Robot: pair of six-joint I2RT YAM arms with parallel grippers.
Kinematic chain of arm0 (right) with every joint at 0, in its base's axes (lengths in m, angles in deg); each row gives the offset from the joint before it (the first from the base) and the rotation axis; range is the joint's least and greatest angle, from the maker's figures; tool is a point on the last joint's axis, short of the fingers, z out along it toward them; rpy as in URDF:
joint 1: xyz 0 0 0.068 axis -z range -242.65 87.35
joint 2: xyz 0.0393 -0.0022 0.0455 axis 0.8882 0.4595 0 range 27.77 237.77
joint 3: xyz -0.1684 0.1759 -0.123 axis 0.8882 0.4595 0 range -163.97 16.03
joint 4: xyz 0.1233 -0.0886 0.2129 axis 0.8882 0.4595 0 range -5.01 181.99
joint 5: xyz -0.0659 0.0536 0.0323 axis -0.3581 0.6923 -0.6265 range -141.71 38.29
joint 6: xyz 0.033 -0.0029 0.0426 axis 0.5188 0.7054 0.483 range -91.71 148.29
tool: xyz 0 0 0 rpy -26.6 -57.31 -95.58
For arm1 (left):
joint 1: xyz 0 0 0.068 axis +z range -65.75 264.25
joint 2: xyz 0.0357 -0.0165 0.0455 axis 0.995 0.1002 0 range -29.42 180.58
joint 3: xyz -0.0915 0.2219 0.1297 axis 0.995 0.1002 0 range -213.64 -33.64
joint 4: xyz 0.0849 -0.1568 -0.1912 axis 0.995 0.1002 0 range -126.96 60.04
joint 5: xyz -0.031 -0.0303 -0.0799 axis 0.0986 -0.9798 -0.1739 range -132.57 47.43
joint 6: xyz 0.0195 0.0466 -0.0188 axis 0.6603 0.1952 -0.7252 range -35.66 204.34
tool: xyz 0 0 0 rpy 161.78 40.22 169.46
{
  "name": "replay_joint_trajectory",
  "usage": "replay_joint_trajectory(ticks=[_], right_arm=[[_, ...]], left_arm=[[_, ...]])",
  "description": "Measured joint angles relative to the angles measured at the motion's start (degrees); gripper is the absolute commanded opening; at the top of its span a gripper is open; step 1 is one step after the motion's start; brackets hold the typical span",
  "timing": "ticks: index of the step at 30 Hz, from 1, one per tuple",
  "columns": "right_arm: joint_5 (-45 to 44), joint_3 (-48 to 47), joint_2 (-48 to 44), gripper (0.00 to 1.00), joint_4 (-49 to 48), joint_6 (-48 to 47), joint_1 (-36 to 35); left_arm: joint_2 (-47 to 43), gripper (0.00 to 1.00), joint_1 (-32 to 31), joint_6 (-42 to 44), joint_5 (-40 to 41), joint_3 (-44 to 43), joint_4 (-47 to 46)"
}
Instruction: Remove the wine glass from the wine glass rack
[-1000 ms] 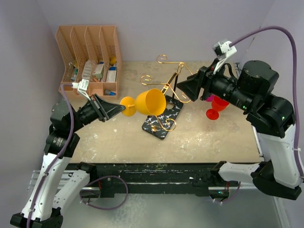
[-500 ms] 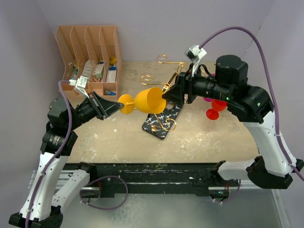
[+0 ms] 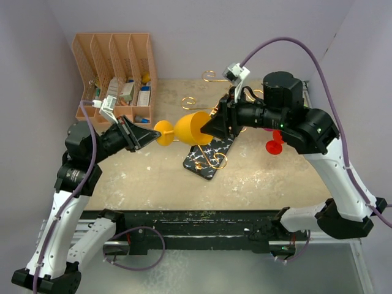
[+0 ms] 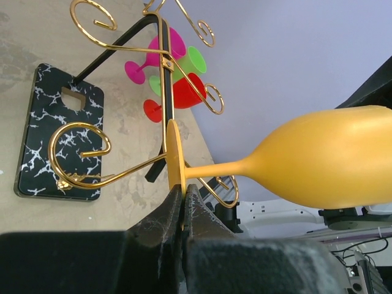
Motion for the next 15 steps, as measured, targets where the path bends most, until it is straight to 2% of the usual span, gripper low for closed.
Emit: replay_joint_trajectory(ticks=[1, 3, 4, 5, 8, 9, 12, 13, 15], right_arm=[[-0.1, 0.0, 0.4, 0.37, -0.2, 0.0, -0.6], [-0.9, 0.0, 1.4, 0.12, -0.2, -0.2, -1.7], [-1.9, 0.0, 1.9, 0.03, -0.1, -0.2, -2.3], [-2.6, 0.0, 2.3, 0.00, -0.1, -0.6, -2.6], [-8.1, 0.1, 2.6, 0.00, 0.2, -0.4, -2.4], [-9.3, 0.4, 2.4, 0.00, -0.2, 0.0, -2.4], [-12.0, 1.0, 0.8, 0.00, -1.1, 0.6, -3.1], [-13.2, 1.2, 0.0, 0.00, -1.1, 0.7, -3.4], [-16.1, 1.2, -1.6, 0.00, -1.2, 1.1, -3.8]], left_arm=[[0.2, 0.00, 0.0, 0.0, 0.0, 0.0, 0.0], [0.4, 0.00, 0.0, 0.2, 0.0, 0.0, 0.1], [0.5, 0.00, 0.0, 0.2, -0.2, -0.2, 0.3], [0.5, 0.00, 0.0, 0.3, -0.2, -0.4, 0.4], [0.4, 0.00, 0.2, 0.5, -0.1, -1.4, 0.7], [0.4, 0.05, 0.2, 0.7, 0.0, -1.8, 0.7], [0.3, 0.42, 0.2, 0.9, -0.1, -2.4, 0.4], [0.4, 0.51, 0.1, 1.1, -0.4, -2.5, 0.2], [0.3, 0.62, 0.0, 1.5, -0.3, -2.7, 0.1]])
